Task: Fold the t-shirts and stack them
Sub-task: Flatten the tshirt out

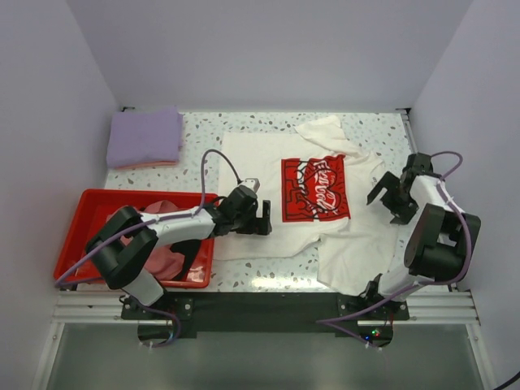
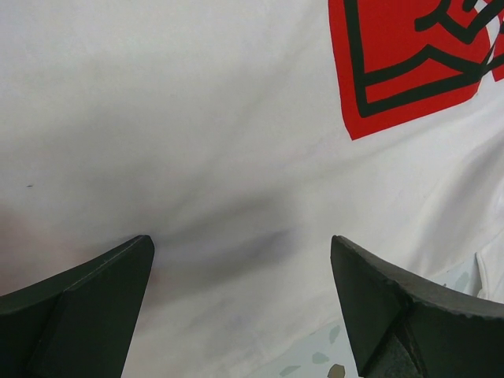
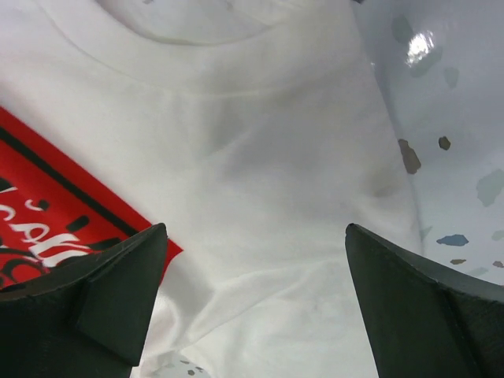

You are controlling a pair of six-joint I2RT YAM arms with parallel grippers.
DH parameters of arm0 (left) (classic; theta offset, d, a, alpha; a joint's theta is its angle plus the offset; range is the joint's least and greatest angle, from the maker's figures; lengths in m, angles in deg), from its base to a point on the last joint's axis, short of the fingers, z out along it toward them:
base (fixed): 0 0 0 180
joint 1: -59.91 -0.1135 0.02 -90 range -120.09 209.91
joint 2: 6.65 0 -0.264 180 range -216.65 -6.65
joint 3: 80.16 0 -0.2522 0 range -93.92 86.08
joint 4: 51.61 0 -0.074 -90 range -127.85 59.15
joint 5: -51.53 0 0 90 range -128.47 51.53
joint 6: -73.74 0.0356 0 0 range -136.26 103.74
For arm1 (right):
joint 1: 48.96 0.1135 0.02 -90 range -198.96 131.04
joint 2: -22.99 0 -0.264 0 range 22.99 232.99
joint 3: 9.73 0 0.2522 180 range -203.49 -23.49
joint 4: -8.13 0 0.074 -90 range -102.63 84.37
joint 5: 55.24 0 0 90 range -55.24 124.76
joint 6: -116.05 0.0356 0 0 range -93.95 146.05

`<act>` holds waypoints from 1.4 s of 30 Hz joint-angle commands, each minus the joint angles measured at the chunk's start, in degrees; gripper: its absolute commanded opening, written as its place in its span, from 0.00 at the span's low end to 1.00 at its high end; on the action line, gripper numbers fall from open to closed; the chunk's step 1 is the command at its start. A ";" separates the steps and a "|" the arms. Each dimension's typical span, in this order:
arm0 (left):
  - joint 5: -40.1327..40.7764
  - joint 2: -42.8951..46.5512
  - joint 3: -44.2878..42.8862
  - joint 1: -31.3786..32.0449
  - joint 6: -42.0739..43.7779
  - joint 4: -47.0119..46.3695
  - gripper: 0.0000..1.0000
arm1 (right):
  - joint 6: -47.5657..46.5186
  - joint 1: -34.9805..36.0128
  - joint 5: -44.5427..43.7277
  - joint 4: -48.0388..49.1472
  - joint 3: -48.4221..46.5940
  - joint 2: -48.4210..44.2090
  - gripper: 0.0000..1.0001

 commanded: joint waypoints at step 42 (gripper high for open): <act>-0.50 -27.76 -32.88 -12.71 10.74 9.47 1.00 | -18.41 21.18 -2.58 5.50 -83.06 64.51 0.99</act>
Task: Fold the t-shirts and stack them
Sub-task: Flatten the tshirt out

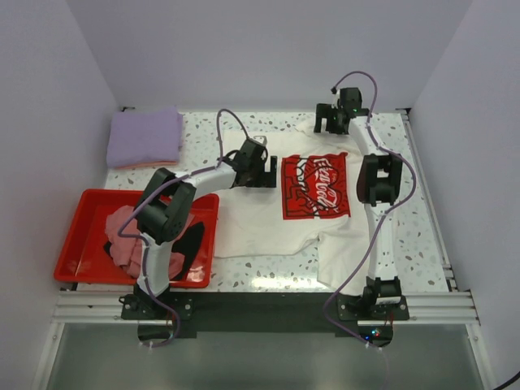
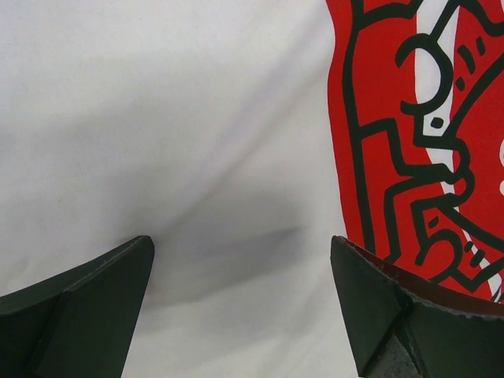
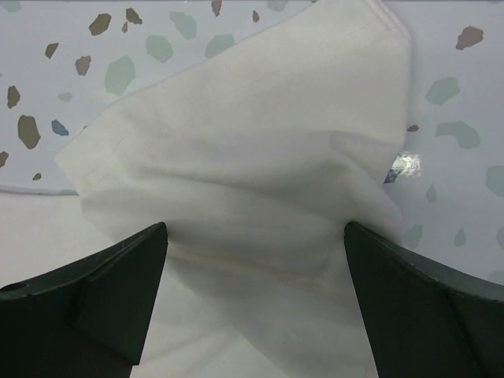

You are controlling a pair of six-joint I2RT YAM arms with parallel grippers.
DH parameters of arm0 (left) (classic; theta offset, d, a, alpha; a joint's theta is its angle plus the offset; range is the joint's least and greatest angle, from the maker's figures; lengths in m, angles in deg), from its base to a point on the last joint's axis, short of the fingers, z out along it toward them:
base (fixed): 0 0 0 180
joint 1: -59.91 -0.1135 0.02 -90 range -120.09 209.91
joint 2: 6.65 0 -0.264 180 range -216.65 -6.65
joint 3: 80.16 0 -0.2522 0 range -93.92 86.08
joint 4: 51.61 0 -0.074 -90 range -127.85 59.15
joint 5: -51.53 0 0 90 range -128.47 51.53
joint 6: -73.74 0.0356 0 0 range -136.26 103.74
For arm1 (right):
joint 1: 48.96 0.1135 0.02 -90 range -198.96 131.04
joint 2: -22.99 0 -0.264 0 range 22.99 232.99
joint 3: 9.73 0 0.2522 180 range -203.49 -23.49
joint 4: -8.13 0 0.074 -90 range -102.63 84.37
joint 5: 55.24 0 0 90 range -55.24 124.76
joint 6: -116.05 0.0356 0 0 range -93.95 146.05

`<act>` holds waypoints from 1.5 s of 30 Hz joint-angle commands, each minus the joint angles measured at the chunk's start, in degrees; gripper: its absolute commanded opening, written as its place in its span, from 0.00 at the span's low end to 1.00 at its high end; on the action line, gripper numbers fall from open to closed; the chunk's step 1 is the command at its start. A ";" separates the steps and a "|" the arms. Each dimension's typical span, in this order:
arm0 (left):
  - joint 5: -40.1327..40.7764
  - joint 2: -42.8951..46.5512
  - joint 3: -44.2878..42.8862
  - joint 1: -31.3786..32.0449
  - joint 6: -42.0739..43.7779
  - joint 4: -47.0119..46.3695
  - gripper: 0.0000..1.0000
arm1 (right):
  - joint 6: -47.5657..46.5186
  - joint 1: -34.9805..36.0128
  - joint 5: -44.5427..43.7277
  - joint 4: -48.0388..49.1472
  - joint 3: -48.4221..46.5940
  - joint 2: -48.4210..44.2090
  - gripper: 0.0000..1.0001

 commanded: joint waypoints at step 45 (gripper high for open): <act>-0.77 7.21 15.32 -1.28 -0.86 1.38 1.00 | -10.83 -3.18 -17.98 20.08 -4.38 -1.78 0.32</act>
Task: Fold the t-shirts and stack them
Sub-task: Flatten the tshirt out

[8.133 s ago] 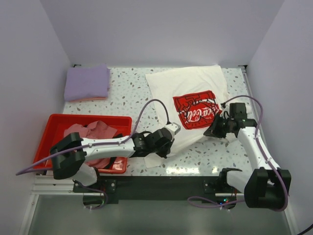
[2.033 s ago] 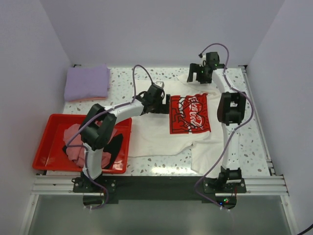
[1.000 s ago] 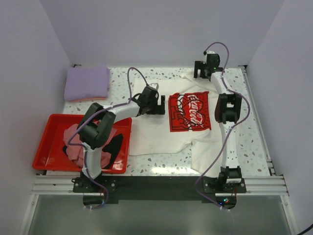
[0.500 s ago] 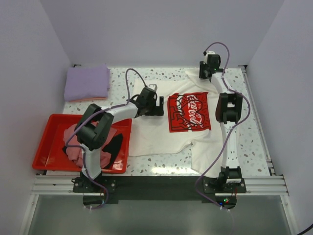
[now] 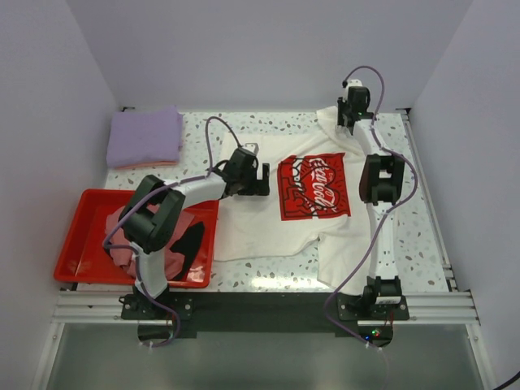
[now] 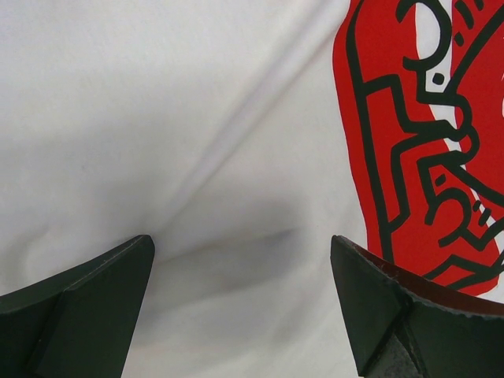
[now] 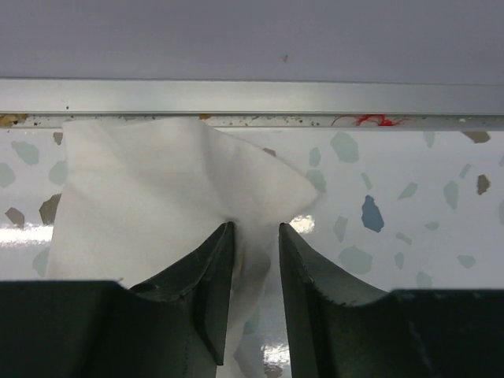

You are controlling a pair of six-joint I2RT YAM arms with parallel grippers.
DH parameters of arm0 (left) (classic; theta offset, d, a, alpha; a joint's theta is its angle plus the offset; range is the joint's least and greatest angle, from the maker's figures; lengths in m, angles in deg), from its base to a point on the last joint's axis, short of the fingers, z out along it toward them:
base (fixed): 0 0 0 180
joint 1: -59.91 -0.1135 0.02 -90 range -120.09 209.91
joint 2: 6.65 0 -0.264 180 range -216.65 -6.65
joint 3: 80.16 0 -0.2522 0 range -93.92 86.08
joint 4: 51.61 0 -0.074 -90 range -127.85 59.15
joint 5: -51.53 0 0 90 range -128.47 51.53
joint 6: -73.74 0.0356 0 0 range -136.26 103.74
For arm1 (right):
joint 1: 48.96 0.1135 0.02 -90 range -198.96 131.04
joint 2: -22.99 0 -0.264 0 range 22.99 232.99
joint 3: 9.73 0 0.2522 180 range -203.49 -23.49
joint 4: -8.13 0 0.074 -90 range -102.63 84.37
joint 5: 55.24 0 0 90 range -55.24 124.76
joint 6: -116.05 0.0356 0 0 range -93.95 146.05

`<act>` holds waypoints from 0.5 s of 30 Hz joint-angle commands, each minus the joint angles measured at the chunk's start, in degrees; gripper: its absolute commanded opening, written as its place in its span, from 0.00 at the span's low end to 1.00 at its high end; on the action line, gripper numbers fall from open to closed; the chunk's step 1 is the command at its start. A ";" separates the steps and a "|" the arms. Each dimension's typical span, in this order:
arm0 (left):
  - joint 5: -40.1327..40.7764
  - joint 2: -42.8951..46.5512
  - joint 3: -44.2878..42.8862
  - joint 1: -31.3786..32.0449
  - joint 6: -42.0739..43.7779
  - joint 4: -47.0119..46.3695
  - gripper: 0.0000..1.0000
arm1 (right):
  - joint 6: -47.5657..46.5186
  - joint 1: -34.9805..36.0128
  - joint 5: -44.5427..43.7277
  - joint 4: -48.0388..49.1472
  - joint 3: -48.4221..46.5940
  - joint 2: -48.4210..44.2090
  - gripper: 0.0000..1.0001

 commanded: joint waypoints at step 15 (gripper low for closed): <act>-1.52 2.02 6.20 -0.69 -1.60 5.57 1.00 | -12.97 0.03 2.50 0.97 8.70 -17.81 0.66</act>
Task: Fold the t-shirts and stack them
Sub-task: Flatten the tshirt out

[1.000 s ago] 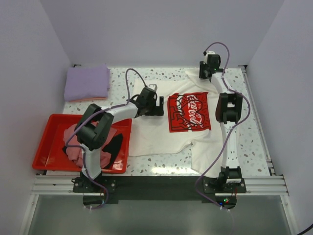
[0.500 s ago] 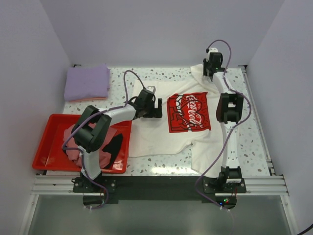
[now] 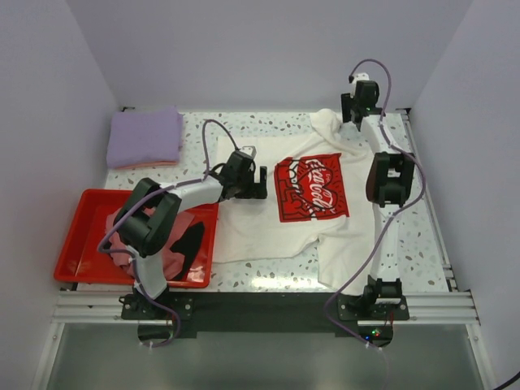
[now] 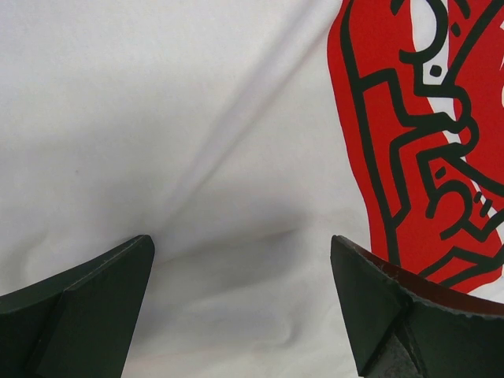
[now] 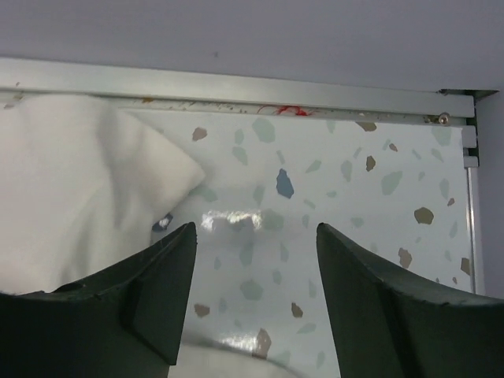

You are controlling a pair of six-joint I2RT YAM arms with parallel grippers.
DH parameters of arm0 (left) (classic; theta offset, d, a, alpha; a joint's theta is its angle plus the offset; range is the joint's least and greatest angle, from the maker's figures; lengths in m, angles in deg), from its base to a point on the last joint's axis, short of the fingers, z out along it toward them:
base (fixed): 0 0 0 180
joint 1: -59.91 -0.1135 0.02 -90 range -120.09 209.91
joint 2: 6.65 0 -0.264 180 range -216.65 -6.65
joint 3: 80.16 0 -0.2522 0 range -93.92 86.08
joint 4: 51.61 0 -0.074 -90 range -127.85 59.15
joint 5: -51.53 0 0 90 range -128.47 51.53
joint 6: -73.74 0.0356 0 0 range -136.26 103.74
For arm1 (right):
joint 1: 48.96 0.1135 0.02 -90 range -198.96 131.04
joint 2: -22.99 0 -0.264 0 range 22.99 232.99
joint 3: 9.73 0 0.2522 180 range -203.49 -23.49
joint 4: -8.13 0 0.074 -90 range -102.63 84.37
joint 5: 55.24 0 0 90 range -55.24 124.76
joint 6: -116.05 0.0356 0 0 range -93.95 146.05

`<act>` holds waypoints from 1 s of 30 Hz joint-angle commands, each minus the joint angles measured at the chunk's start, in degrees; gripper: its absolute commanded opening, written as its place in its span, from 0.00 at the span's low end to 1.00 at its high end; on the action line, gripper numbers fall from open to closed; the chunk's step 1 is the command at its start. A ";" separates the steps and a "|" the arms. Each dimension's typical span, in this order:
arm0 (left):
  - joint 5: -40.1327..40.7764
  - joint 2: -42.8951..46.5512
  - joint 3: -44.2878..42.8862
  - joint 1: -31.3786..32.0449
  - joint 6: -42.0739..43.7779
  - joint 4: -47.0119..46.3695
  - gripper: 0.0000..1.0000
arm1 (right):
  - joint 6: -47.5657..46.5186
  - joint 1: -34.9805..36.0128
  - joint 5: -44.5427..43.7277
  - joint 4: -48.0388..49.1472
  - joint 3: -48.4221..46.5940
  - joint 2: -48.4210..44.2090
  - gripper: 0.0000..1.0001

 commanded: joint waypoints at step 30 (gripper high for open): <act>-1.49 -1.19 3.89 -0.65 -1.10 3.78 1.00 | -26.03 11.55 2.93 4.97 11.23 -4.04 0.52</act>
